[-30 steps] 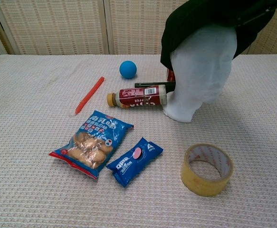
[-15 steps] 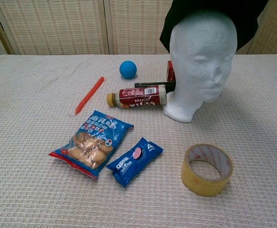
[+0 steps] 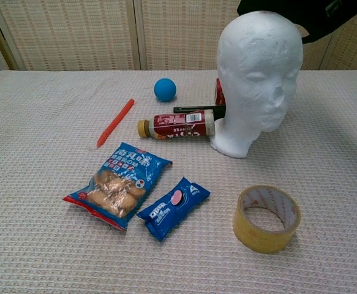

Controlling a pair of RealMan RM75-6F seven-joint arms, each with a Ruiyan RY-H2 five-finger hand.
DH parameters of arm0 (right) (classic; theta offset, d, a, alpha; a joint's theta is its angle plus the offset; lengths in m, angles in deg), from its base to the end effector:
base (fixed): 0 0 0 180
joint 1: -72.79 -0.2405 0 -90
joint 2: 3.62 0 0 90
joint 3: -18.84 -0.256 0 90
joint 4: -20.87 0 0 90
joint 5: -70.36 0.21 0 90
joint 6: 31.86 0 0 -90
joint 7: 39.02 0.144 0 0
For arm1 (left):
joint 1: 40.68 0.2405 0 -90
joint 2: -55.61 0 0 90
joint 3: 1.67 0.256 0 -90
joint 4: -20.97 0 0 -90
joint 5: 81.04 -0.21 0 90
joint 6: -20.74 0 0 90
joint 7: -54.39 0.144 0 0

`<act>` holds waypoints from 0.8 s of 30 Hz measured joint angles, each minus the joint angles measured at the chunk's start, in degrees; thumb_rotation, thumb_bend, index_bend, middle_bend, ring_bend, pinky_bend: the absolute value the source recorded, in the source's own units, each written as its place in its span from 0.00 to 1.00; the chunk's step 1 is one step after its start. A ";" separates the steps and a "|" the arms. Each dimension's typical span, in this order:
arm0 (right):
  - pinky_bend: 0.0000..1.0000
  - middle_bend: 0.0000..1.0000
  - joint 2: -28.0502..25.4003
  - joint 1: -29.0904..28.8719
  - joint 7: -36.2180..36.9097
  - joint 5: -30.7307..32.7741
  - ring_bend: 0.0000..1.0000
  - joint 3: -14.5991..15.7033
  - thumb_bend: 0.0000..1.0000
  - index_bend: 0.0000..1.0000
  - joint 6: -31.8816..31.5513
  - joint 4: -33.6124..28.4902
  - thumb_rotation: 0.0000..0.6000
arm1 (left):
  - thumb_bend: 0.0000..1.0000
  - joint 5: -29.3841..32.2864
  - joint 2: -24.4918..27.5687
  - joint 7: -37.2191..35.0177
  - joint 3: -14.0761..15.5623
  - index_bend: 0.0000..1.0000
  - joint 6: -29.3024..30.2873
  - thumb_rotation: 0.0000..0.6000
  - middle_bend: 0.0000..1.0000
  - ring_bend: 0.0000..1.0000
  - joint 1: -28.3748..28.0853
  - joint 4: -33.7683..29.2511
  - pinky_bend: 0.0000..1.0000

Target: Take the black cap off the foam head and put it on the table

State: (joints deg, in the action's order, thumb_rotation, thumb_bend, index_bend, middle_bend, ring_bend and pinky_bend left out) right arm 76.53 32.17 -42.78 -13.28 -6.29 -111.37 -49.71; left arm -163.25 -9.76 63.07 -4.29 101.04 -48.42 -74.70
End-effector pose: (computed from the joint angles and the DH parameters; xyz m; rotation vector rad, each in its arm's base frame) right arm -0.1360 -0.4062 0.1651 1.3466 -0.3209 1.4115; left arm -0.3009 0.1935 0.1380 -1.4466 -0.9120 -0.8072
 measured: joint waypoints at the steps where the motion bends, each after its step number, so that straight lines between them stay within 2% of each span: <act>1: 1.00 0.80 -1.13 0.94 0.18 -0.13 0.98 0.41 0.41 0.95 -0.53 -0.55 1.00 | 0.22 0.00 0.01 0.01 0.00 0.18 -0.04 1.00 0.14 0.13 -0.04 -0.01 0.20; 4: 1.00 0.80 -4.03 3.68 0.51 -0.53 0.98 1.84 0.41 0.95 -1.72 -2.51 1.00 | 0.22 -0.30 0.05 0.01 0.03 0.18 0.03 1.00 0.14 0.13 -0.12 -0.21 0.20; 8: 1.00 0.80 -8.52 8.64 1.17 -1.38 0.98 5.31 0.41 0.95 -3.52 -5.56 1.00 | 0.22 -1.00 0.21 -0.05 0.18 0.18 0.51 1.00 0.14 0.13 -0.09 -0.65 0.20; 12: 1.00 0.80 -10.45 12.83 3.54 -2.19 0.98 8.78 0.41 0.95 -5.38 -6.90 1.00 | 0.22 -1.37 0.72 0.25 0.45 0.18 0.85 1.00 0.14 0.13 0.10 -1.29 0.20; 17: 1.00 0.80 -10.36 15.77 7.60 -3.73 0.98 13.48 0.41 0.95 -5.50 -5.29 1.00 | 0.22 -1.59 1.29 0.84 0.69 0.18 1.64 1.00 0.14 0.13 0.58 -2.32 0.20; 22: 1.00 0.80 -7.47 16.52 9.13 -4.80 0.98 15.73 0.41 0.92 -4.58 -0.71 1.00 | 0.22 -2.32 1.94 1.23 1.04 0.18 2.27 1.00 0.14 0.13 0.91 -3.17 0.20; 24: 1.00 0.79 -5.54 16.52 10.32 -4.86 0.95 16.36 0.41 0.88 -3.63 1.42 1.00 | 0.22 -2.17 2.10 1.31 1.09 0.18 2.08 1.00 0.14 0.13 0.92 -3.36 0.20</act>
State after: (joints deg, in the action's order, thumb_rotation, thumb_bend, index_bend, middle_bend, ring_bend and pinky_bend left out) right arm 70.99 48.70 -32.47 -18.13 10.06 -115.00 -48.29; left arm -165.42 -7.66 64.38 -3.20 103.12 -47.50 -78.06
